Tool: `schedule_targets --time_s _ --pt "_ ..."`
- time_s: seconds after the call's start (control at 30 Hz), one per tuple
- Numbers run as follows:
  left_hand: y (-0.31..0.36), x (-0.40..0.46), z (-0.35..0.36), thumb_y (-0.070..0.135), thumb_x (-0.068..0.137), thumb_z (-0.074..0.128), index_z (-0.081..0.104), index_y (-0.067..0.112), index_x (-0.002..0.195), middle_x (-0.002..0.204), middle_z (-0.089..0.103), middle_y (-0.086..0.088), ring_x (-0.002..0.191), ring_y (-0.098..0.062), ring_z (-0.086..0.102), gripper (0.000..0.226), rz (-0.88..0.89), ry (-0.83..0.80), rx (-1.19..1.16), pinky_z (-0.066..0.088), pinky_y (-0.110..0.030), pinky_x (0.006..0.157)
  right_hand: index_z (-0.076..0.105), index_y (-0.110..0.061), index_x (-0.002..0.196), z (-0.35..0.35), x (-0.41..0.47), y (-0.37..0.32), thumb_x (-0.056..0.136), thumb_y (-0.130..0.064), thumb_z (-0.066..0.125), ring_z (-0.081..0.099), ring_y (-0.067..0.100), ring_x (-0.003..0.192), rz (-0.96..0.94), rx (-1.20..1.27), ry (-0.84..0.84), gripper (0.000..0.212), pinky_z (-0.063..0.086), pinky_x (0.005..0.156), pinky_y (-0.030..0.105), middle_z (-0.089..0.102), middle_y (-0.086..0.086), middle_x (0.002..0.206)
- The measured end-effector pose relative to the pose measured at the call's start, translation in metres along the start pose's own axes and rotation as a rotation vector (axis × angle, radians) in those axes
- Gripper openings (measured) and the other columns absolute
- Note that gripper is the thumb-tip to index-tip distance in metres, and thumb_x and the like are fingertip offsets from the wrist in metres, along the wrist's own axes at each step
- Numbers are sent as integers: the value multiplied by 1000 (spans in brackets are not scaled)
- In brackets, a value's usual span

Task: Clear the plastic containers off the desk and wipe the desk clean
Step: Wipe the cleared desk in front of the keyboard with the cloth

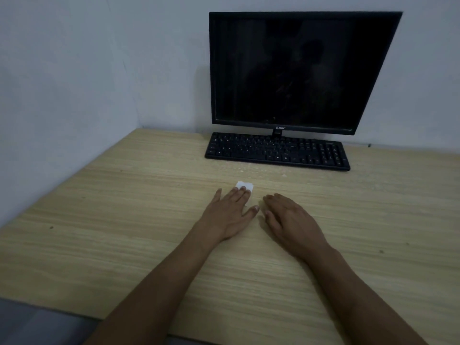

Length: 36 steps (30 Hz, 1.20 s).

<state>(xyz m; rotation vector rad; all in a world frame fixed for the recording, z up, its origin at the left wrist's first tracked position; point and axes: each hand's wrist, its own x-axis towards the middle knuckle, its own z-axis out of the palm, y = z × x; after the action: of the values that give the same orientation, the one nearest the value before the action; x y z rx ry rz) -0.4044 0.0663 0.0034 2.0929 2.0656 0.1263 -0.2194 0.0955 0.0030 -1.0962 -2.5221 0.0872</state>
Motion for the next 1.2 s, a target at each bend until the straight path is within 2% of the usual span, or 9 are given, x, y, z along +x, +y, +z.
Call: schedule_targets --time_s 0.2,0.3,0.4,0.57,0.67,0.8,0.97,1.07,1.2 --pt "17 -17 12 51 101 13 0 25 154 161 -4 10 145 -1 -8 61 197 27 19 -7 -40 120 29 -18 150 -3 0 -3 100 -31 33 30 12 140 51 128 3 51 11 104 11 39 -1 151" --pt "20 -22 16 51 101 14 -1 27 154 160 -5 13 145 1 -9 61 218 42 40 -8 -40 120 43 -10 143 -5 -1 -5 99 -26 32 34 19 139 22 91 -17 48 16 106 16 43 3 148" --pt "20 -23 14 52 101 13 0 28 154 160 -1 14 144 3 -7 60 198 44 45 -10 -39 119 42 -16 144 -7 -1 -5 99 -29 30 37 18 137 76 89 24 49 28 108 26 50 2 142" --pt "21 -20 15 54 100 12 0 27 154 161 -2 13 144 3 -7 62 155 20 46 -10 -38 119 38 -18 146 -7 -5 9 104 -30 29 30 15 140 105 53 65 45 16 106 15 44 -2 148" --pt "34 -16 14 55 100 12 0 26 154 161 -2 11 145 1 -7 63 172 7 40 -11 -37 119 44 -16 142 -5 -3 20 103 -26 33 33 14 137 228 138 145 41 21 105 18 47 2 144" --pt "60 -17 22 51 101 13 0 25 154 161 -2 9 145 0 -7 60 314 38 20 -10 -39 119 52 -18 134 -1 -2 25 102 -23 35 39 11 128 266 280 205 36 25 102 17 52 -1 136" --pt "66 10 21 49 99 5 -4 23 154 161 -6 7 146 -4 -8 61 197 5 85 -10 -44 119 59 -20 123 -4 -3 26 92 -37 25 46 8 115 274 359 277 49 30 93 18 58 -5 123" --pt "71 34 12 44 101 8 -4 18 154 161 -9 3 147 -8 -9 60 82 -23 121 -8 -46 119 60 -20 122 -5 -5 26 91 -32 28 46 6 110 250 379 250 46 30 91 17 58 -6 120" --pt "74 31 10 45 101 8 -4 17 154 161 -9 2 147 -10 -9 61 87 -39 122 -9 -46 119 60 -19 123 -6 -4 27 90 -28 30 45 3 109 251 389 237 45 29 92 12 58 -6 121"
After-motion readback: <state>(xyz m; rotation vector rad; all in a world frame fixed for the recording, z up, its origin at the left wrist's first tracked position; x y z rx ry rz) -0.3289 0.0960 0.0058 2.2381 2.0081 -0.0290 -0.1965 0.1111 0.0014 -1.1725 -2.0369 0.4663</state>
